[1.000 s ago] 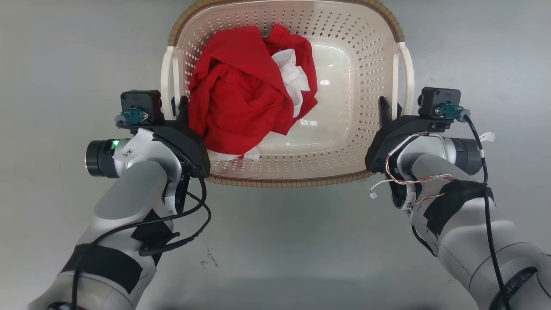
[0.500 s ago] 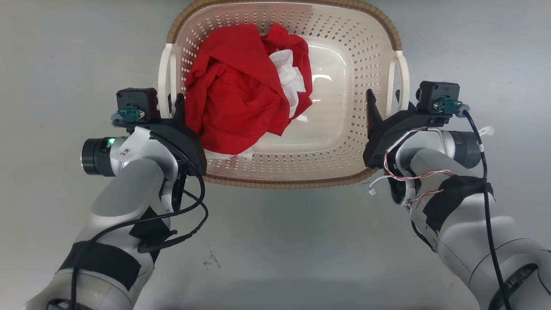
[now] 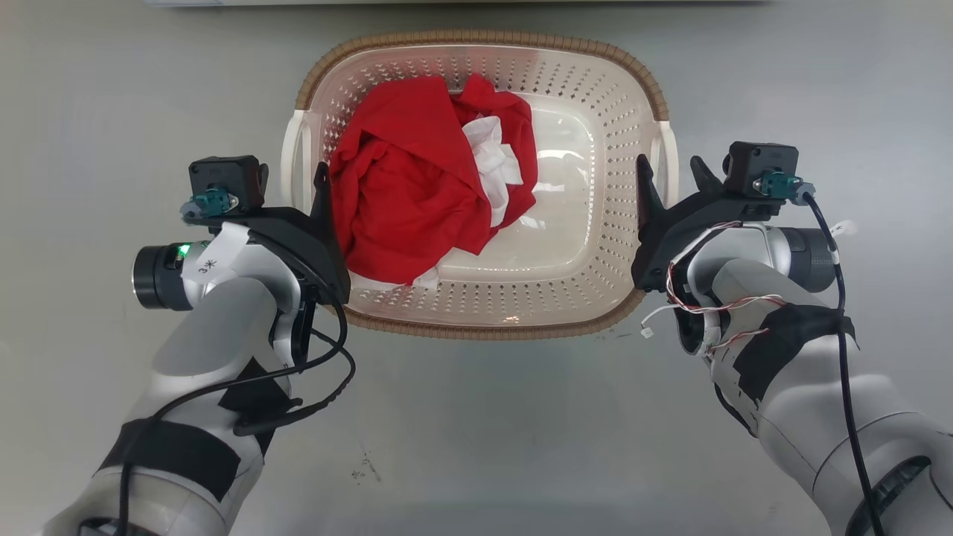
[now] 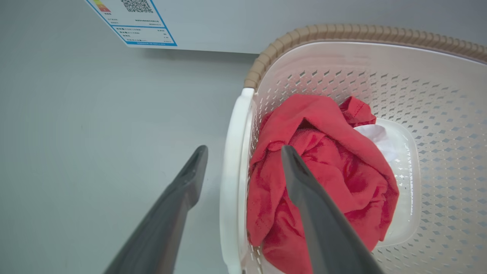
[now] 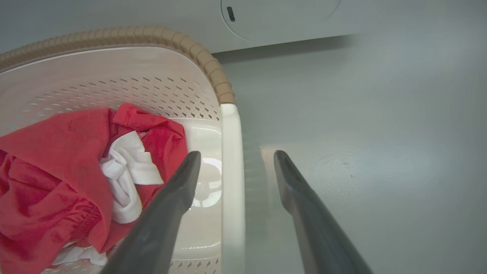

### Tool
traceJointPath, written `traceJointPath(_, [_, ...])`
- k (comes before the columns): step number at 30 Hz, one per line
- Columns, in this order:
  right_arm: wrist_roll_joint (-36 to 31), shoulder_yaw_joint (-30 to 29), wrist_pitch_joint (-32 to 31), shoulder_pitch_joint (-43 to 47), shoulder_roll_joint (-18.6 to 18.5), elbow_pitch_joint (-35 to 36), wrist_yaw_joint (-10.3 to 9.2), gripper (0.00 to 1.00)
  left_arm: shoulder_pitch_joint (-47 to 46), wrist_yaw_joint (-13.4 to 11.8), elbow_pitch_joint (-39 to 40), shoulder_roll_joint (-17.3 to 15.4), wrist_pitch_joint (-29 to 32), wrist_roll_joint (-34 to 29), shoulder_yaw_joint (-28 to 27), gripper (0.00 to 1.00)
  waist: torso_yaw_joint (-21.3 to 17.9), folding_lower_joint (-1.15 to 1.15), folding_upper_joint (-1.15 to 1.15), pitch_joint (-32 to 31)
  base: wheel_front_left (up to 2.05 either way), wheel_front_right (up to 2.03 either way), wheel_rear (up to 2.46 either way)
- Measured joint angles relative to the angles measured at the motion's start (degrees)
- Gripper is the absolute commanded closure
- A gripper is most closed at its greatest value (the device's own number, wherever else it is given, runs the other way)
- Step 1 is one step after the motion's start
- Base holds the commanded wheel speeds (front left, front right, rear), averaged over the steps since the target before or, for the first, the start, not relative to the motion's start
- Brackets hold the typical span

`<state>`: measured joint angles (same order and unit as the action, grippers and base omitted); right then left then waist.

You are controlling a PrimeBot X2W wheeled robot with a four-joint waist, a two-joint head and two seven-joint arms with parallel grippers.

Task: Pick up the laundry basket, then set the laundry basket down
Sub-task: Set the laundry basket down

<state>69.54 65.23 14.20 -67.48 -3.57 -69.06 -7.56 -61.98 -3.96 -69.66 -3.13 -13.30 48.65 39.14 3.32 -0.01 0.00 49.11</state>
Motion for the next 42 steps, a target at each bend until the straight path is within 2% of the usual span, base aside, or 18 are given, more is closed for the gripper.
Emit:
traceJointPath(9, [-0.1,-0.8,0.1,0.1,0.0,-0.2,0.47,0.00,0.5,1.0,0.0,0.0,-0.7,0.6,-1.4,0.00,-0.9,0.00,0.00,-3.8,0.00,0.00,0.00])
traceJointPath(22, [-0.1,-3.3,0.1,4.5,0.0,2.2,1.02,0.00,6.6,1.5,0.2,0.0,-1.0,0.6,-2.5,0.00,-2.7,0.00,0.00,-12.1,0.00,0.00,0.00])
traceJointPath(42, [-2.1,-8.3,0.1,14.1,0.1,6.7,1.35,0.00,18.6,1.9,7.3,-0.8,-1.0,-1.9,-5.3,0.00,-4.8,-0.01,-0.01,-26.5,0.00,0.00,0.00])
